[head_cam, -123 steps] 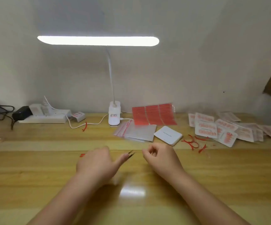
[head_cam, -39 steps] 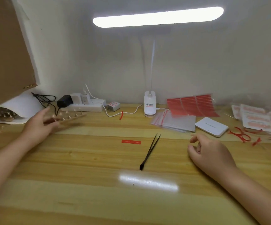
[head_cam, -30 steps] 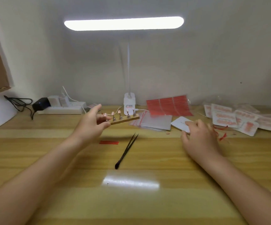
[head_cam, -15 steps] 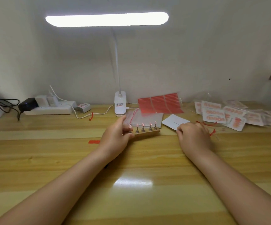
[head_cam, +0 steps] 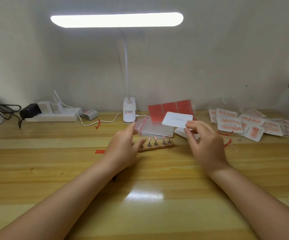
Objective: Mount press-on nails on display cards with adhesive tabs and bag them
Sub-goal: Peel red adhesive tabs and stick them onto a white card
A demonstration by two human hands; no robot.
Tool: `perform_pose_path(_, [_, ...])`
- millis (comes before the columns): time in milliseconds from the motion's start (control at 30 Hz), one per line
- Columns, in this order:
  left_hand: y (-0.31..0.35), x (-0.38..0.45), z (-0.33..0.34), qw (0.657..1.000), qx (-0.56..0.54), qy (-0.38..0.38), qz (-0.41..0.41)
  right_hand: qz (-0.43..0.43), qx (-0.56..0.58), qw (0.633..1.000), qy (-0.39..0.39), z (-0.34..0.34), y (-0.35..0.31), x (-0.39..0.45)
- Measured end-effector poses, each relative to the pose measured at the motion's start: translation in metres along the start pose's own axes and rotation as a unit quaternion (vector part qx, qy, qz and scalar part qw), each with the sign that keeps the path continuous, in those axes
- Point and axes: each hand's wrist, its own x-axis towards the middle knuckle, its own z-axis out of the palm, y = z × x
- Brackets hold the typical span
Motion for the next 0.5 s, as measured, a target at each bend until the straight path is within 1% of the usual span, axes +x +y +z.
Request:
perform_pose_path(33, [0.003,-0.001,-0.004,0.997,-0.076,0.01,-0.022,-0.019,0.015,1.0,0.004,0.001,-0.007,-0.001])
perform_pose_path(67, [0.006,-0.002,-0.008,0.984,-0.168,0.005,-0.053,-0.039,0.032,0.999,0.006,0.002,-0.013,-0.002])
perform_pose_path(100, [0.01,-0.002,-0.012,0.96,-0.266,-0.011,-0.09,-0.06,0.048,0.997,0.003,0.004,-0.019,-0.004])
perform_pose_path(133, [0.012,-0.001,-0.015,0.925,-0.355,-0.036,-0.131,-0.079,0.062,0.995,-0.005,0.004,-0.024,-0.005])
perform_pose_path(167, [0.015,-0.002,-0.017,0.887,-0.43,-0.059,-0.161,-0.095,0.072,0.993,-0.02,0.005,-0.029,-0.007])
perform_pose_path(200, [0.015,-0.004,-0.017,0.864,-0.468,-0.071,-0.169,-0.109,0.078,0.99,-0.038,0.005,-0.033,-0.009])
perform_pose_path(233, [0.015,-0.006,-0.017,0.859,-0.481,-0.072,-0.161,-0.12,0.081,0.988,-0.055,0.005,-0.036,-0.011])
perform_pose_path(300, [0.011,-0.01,-0.016,0.872,-0.468,-0.047,-0.137,-0.131,0.087,0.985,-0.07,0.005,-0.041,-0.014])
perform_pose_path(367, [0.007,-0.013,-0.019,0.878,-0.463,-0.014,-0.124,-0.108,0.106,0.986,-0.066,0.004,-0.046,-0.013])
perform_pose_path(400, [0.006,-0.013,-0.021,0.876,-0.467,-0.006,-0.119,-0.077,0.122,0.988,-0.061,0.003,-0.048,-0.012])
perform_pose_path(433, [0.006,-0.013,-0.023,0.872,-0.475,-0.004,-0.118,-0.026,0.151,0.986,-0.059,0.003,-0.052,-0.011])
perform_pose_path(467, [0.007,-0.014,-0.024,0.87,-0.48,-0.003,-0.116,0.044,0.194,0.978,-0.065,0.001,-0.055,-0.011])
perform_pose_path(500, [0.01,-0.014,-0.025,0.867,-0.484,-0.006,-0.115,0.119,0.249,0.958,-0.083,-0.001,-0.06,-0.01])
